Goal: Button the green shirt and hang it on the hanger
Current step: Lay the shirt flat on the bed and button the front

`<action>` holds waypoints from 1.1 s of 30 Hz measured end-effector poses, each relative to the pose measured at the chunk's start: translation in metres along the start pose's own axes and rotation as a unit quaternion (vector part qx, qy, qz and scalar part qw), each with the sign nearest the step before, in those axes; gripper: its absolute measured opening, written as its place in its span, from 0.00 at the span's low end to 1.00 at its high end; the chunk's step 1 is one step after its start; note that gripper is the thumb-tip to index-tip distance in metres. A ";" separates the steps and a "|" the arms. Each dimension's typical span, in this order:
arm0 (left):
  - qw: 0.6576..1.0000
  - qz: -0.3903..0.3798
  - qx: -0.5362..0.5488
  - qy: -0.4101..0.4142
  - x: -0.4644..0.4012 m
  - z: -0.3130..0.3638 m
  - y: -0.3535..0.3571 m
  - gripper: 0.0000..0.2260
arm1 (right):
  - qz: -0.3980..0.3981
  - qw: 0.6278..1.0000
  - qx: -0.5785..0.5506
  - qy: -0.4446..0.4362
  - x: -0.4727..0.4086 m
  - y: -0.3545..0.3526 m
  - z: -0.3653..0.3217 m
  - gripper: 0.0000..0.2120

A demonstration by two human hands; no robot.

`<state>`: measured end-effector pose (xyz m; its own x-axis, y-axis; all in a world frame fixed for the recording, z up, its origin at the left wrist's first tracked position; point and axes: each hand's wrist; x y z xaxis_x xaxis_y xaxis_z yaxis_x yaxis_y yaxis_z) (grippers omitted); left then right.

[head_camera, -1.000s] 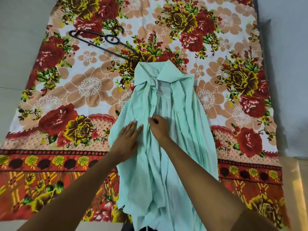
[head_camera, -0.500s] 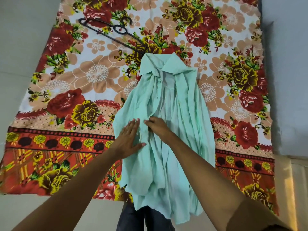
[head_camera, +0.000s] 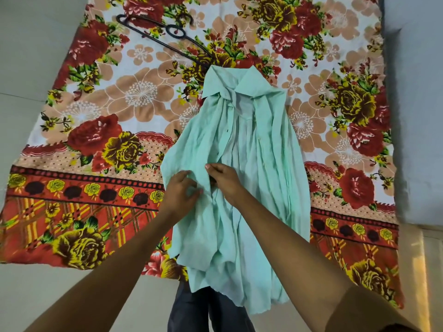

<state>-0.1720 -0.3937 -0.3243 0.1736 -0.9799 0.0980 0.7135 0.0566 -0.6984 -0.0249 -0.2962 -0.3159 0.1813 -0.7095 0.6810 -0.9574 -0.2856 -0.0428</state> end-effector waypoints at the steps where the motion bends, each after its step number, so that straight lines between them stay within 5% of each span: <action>1: 0.999 0.028 0.029 -0.031 -0.002 0.004 -0.001 0.07 | 0.002 1.000 -0.016 0.013 0.000 -0.001 -0.001 0.12; 6: 0.982 0.076 0.104 -0.139 -0.012 0.012 -0.004 0.04 | -0.014 0.993 -0.092 0.070 -0.003 0.000 -0.004 0.17; 14: 0.890 0.092 0.284 -0.345 -0.030 -0.010 -0.025 0.06 | 0.074 0.978 -0.196 0.022 0.007 0.000 0.004 0.15; 18: 0.919 0.145 0.204 -0.305 -0.020 -0.008 -0.028 0.12 | 0.083 0.975 -0.207 0.012 0.017 0.006 0.009 0.22; 21: 0.937 0.060 0.199 -0.281 -0.006 0.007 -0.020 0.22 | 0.099 0.987 -0.123 0.007 0.023 0.019 0.016 0.28; 23: 0.942 0.006 0.164 -0.294 -0.002 0.004 -0.013 0.18 | 0.115 0.991 -0.062 0.014 0.027 0.029 0.023 0.29; 27: 0.875 0.059 0.277 -0.391 0.000 -0.006 -0.020 0.10 | 0.089 0.993 0.001 0.080 0.029 0.029 0.023 0.13; 29: 0.848 0.098 0.301 -0.425 0.003 -0.007 -0.032 0.12 | 0.078 0.990 -0.073 0.091 0.033 0.018 0.016 0.06; 33: 0.893 0.119 0.206 -0.381 0.014 -0.003 -0.043 0.18 | 0.019 0.957 -0.262 0.126 0.053 0.010 0.017 0.15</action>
<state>-0.2018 -0.4101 -0.2950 0.6531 -0.5246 0.5461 0.7571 0.4656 -0.4583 -0.0211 -0.3473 -0.2924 0.1469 -0.5164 0.8437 -0.9557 0.1457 0.2556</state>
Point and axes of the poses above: each hand's wrist, its own x-axis away from the middle knuckle, its own y-axis out of the palm, z = x × y, and after that the axes turned 3 degrees about z, right-handed
